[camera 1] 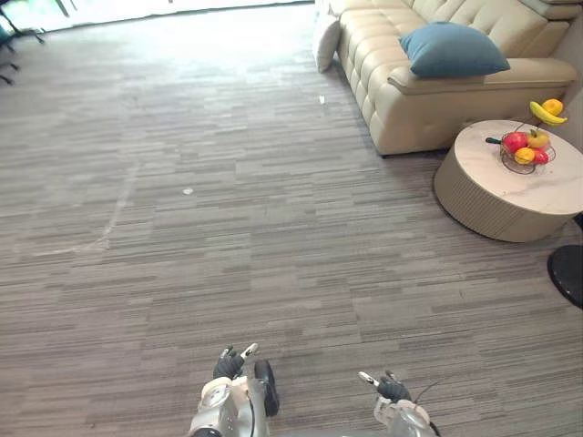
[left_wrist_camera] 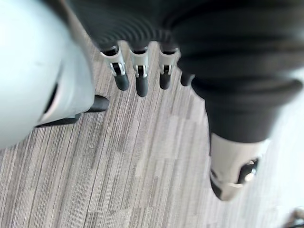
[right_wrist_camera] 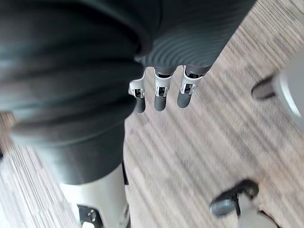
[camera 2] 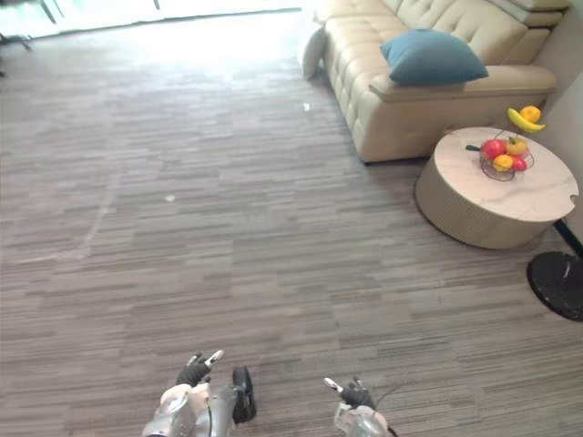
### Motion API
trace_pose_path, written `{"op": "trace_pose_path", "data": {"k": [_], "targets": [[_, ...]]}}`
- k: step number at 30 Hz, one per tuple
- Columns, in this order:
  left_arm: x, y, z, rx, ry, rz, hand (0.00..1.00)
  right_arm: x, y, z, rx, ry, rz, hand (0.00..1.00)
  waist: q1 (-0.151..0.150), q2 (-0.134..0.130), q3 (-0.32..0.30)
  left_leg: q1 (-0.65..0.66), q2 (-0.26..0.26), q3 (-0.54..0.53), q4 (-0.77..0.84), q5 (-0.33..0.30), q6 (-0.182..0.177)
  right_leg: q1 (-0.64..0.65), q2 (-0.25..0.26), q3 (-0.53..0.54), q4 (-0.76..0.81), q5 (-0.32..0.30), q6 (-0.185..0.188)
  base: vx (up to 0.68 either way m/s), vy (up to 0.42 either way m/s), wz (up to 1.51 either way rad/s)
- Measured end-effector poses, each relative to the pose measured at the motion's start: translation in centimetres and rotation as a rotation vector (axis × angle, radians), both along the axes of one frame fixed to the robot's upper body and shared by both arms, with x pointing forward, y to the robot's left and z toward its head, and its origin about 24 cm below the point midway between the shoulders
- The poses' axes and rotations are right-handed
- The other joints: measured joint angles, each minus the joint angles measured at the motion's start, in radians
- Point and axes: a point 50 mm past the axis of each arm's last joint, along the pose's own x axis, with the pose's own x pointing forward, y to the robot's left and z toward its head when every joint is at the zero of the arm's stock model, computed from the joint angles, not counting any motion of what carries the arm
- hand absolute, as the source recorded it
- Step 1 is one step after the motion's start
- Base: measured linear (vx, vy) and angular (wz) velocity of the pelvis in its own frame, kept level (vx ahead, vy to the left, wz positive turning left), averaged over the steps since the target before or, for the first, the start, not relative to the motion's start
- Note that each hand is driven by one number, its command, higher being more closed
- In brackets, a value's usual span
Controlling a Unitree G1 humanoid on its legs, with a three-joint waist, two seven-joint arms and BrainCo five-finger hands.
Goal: Pick up cushions and gather them together orderly.
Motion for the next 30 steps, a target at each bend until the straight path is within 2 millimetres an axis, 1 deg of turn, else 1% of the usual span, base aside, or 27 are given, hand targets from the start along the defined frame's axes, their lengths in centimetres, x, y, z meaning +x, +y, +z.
{"op": "trace_pose_path", "data": {"k": [1,2,3,4,5,6,8,9,10,11,12,13,14,15,16,17,18,19,21,22,23,25,26,27,28,29,30], "targets": [[-0.4,-0.2,-0.3,-0.002,0.023,-0.007,0.00,0.5,-0.3,0.3,-0.008,-0.027,0.003,0.00,-0.010,0.016,0.011,0.085,-0.007,0.001,-0.011,-0.045,-0.001,-0.106,-0.001,-0.020,0.241,0.029,0.006,0.67,0.316,-0.41],[-0.5,-0.4,-0.3,-0.004,0.029,-0.018,0.00,0.8,-0.7,0.6,-0.022,-0.050,0.002,0.00,-0.019,0.028,0.019,0.154,-0.007,0.008,-0.035,-0.069,-0.005,-0.161,-0.001,-0.054,0.332,0.013,-0.018,0.41,0.182,-0.33],[-0.7,-0.6,-0.4,-0.005,0.037,-0.024,0.00,1.0,-1.0,0.7,-0.030,-0.061,0.003,0.00,-0.019,0.039,0.023,0.198,-0.006,0.018,-0.058,-0.080,-0.008,-0.201,-0.001,-0.078,0.363,-0.001,-0.037,0.47,0.214,-0.39],[-1.0,-0.6,-0.6,-0.005,0.049,-0.027,0.00,1.3,-1.3,0.9,-0.040,-0.076,0.010,0.00,-0.023,0.057,0.024,0.270,-0.007,0.033,-0.109,-0.094,-0.016,-0.280,0.000,-0.132,0.373,-0.027,-0.062,0.44,0.186,-0.33],[-0.9,-0.4,-0.6,0.002,0.048,-0.023,0.00,1.7,-1.4,1.1,-0.044,-0.100,0.012,0.00,-0.031,0.054,0.029,0.338,-0.012,0.035,-0.152,-0.109,-0.022,-0.364,0.002,-0.201,0.336,-0.047,-0.080,0.44,0.159,-0.21],[-0.9,-0.3,-0.6,0.006,0.050,-0.024,0.00,1.9,-1.4,1.2,-0.044,-0.105,0.013,0.00,-0.034,0.050,0.032,0.366,-0.016,0.033,-0.170,-0.114,-0.023,-0.392,0.002,-0.226,0.306,-0.061,-0.095,0.44,0.092,0.03],[-1.0,-0.6,-0.7,-0.006,0.064,-0.028,0.00,1.7,-1.9,1.2,-0.052,-0.105,-0.004,0.00,-0.051,0.040,0.037,0.448,-0.023,0.019,-0.217,-0.146,-0.037,-0.466,0.019,-0.303,0.136,-0.068,-0.118,0.50,0.004,0.25],[-1.0,-0.9,-0.8,-0.013,0.068,-0.032,0.00,1.4,-2.3,1.0,-0.058,-0.089,-0.013,0.00,-0.057,0.038,0.039,0.485,-0.028,0.002,-0.232,-0.171,-0.052,-0.489,0.037,-0.319,-0.013,-0.036,-0.131,0.49,-0.043,0.40],[-0.9,-1.1,-0.8,-0.019,0.074,-0.036,0.00,1.2,-2.5,0.9,-0.061,-0.078,-0.018,0.00,-0.060,0.037,0.040,0.507,-0.033,-0.013,-0.242,-0.190,-0.058,-0.497,0.045,-0.319,-0.120,-0.002,-0.135,0.71,-0.103,0.53],[-0.9,-1.2,-0.8,-0.022,0.075,-0.038,0.00,0.6,-2.9,0.8,-0.058,-0.064,-0.052,0.00,-0.066,0.036,0.042,0.536,-0.041,-0.038,-0.253,-0.212,-0.073,-0.495,0.054,-0.308,-0.235,0.042,-0.138,0.65,-0.116,0.64],[-1.4,-1.2,-1.0,-0.028,0.088,-0.032,0.00,0.4,-3.3,0.8,-0.067,-0.066,-0.062,0.00,-0.079,0.045,0.045,0.572,-0.041,-0.069,-0.262,-0.229,-0.067,-0.495,0.065,-0.291,-0.230,0.110,-0.191,0.84,-0.145,0.71],[-2.0,-1.7,-1.3,-0.046,0.109,-0.027,0.00,0.6,-4.0,1.0,-0.092,-0.067,-0.047,0.00,-0.094,0.073,0.038,0.596,-0.023,-0.099,-0.244,-0.220,-0.078,-0.495,0.074,-0.288,-0.159,0.081,-0.237,0.58,-0.114,0.52],[-2.1,-2.0,-1.4,-0.049,0.112,-0.034,0.00,0.8,-4.3,1.1,-0.102,-0.070,-0.038,0.00,-0.093,0.091,0.038,0.569,0.001,-0.115,-0.170,-0.210,-0.093,-0.493,0.074,-0.301,-0.130,0.045,-0.252,0.70,-0.196,0.34],[-1.9,-2.2,-1.3,-0.052,0.108,-0.037,0.00,1.3,-4.4,1.3,-0.106,-0.083,-0.037,0.00,-0.094,0.110,0.046,0.494,0.039,-0.141,0.013,-0.192,-0.122,-0.473,0.080,-0.320,-0.120,0.007,-0.256,0.66,-0.246,0.18],[-1.6,-2.1,-1.2,-0.055,0.098,-0.023,0.00,1.8,-4.1,1.4,-0.099,-0.093,-0.028,0.00,-0.088,0.132,0.056,0.379,0.094,-0.176,0.279,-0.103,-0.188,-0.426,0.103,-0.328,-0.141,-0.027,-0.265,0.66,-0.246,0.11],[-1.7,-2.0,-1.1,-0.058,0.093,-0.003,0.00,2.2,-4.1,1.6,-0.107,-0.097,-0.007,0.00,-0.080,0.144,0.068,0.295,0.141,-0.190,0.461,-0.069,-0.211,-0.371,0.126,-0.327,-0.172,-0.045,-0.271,0.79,-0.212,-0.07],[-1.4,-1.5,-0.9,-0.055,0.070,0.020,0.00,2.5,-3.9,1.6,-0.106,-0.100,0.009,0.00,-0.075,0.150,0.081,0.236,0.180,-0.176,0.600,-0.075,-0.202,-0.295,0.151,-0.326,-0.216,-0.059,-0.279,0.77,-0.152,-0.35],[-0.9,-1.0,-0.6,-0.043,0.043,0.040,0.00,2.6,-3.2,1.5,-0.095,-0.098,0.031,0.00,-0.051,0.136,0.089,0.177,0.209,-0.139,0.678,-0.091,-0.177,-0.188,0.159,-0.321,-0.273,-0.075,-0.288,0.75,-0.129,-0.41],[-0.6,-0.6,-0.3,-0.033,0.018,0.041,0.00,2.9,-1.9,1.5,-0.073,-0.103,0.064,0.00,-0.033,0.103,0.089,0.079,0.212,-0.086,0.649,-0.106,-0.150,-0.083,0.157,-0.302,-0.358,-0.090,-0.280,0.50,-0.051,-0.38],[-0.4,-0.5,-0.1,-0.033,-0.001,0.050,0.00,3.0,-1.3,1.5,-0.064,-0.102,0.082,0.00,-0.027,0.101,0.081,0.008,0.212,-0.042,0.539,-0.112,-0.139,-0.019,0.156,-0.288,-0.423,-0.090,-0.265,0.54,-0.009,-0.36],[-0.2,-0.5,0.0,-0.035,-0.008,0.055,0.00,3.1,-1.2,1.5,-0.059,-0.104,0.081,0.00,-0.023,0.102,0.081,-0.009,0.209,-0.019,0.461,-0.112,-0.136,0.009,0.155,-0.277,-0.447,-0.092,-0.258,0.58,0.024,-0.42],[-0.2,-0.5,0.0,-0.043,-0.014,0.073,0.00,2.9,-0.8,1.3,-0.046,-0.095,0.075,0.00,-0.011,0.111,0.075,-0.048,0.174,0.006,0.176,-0.089,-0.136,0.088,0.143,-0.262,-0.509,-0.110,-0.224,0.50,0.090,-0.31],[-0.3,-0.5,0.0,-0.047,-0.014,0.088,0.00,2.7,-0.7,1.2,-0.045,-0.087,0.077,0.00,-0.006,0.117,0.070,-0.067,0.152,-0.015,0.023,-0.046,-0.142,0.134,0.137,-0.254,-0.544,-0.127,-0.199,0.67,0.194,-0.28],[-0.4,-0.5,0.0,-0.047,-0.012,0.091,0.00,2.6,-0.8,1.1,-0.048,-0.078,0.082,0.00,0.001,0.124,0.063,-0.086,0.135,-0.046,-0.068,0.019,-0.144,0.173,0.136,-0.242,-0.575,-0.143,-0.173,0.72,0.283,-0.38],[-0.4,-0.2,0.0,-0.040,-0.012,0.091,0.00,2.4,-0.8,1.0,-0.054,-0.065,0.094,0.00,0.012,0.116,0.054,-0.086,0.117,-0.062,-0.066,0.098,-0.130,0.202,0.123,-0.227,-0.591,-0.154,-0.156,0.92,0.372,-0.49],[-0.6,0.1,-0.1,-0.030,-0.005,0.089,0.00,2.0,-0.5,0.7,-0.057,-0.042,0.116,0.00,0.019,0.087,0.024,-0.080,0.079,-0.058,-0.064,0.138,-0.066,0.214,0.088,-0.200,-0.592,-0.162,-0.138,0.76,0.312,-0.25],[-0.8,0.6,-0.2,-0.016,0.006,0.088,0.00,1.8,-0.2,0.6,-0.052,-0.038,0.119,0.00,0.011,0.059,0.005,-0.080,0.047,-0.053,-0.047,0.115,-0.025,0.192,0.046,-0.194,-0.543,-0.147,-0.112,0.74,0.295,0.01]]}}
